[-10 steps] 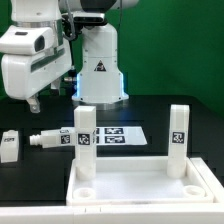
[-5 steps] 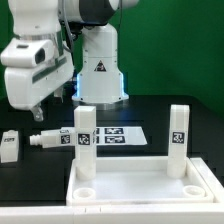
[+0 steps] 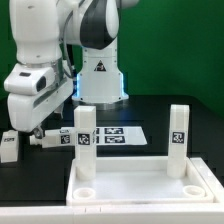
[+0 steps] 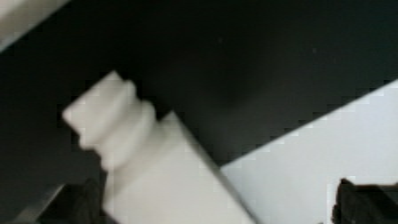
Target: Assemble desk
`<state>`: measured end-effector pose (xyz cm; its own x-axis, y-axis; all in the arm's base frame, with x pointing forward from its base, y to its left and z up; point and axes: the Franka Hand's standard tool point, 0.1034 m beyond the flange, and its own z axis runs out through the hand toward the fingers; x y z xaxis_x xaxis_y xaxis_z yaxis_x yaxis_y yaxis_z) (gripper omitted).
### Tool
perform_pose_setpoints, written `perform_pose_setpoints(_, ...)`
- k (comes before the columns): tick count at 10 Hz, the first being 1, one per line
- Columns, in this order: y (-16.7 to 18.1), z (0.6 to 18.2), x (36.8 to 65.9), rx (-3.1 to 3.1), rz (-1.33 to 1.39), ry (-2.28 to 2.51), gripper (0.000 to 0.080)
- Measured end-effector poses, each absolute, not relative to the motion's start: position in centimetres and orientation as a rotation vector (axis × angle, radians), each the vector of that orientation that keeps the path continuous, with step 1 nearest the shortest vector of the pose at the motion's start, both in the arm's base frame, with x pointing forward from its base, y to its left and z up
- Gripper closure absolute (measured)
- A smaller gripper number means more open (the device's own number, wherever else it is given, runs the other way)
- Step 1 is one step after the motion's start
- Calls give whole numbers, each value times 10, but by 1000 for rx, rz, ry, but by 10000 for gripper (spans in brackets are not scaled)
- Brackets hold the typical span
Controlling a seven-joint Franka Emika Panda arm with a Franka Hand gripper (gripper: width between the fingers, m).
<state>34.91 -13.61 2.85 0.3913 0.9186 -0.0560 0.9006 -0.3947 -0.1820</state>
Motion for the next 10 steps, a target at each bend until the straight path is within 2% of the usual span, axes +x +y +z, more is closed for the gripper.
perform_pose_setpoints(2, -148, 34, 361, -2660, 109, -1719, 151)
perform_pose_setpoints(3, -148, 36, 355, -2717, 71, -1722, 151)
perform_pose_setpoints(6, -132, 21, 347, -2786, 101, -1590, 151)
perform_pose_setpoints(10, -112, 17, 364, -2746, 108, -1652, 151)
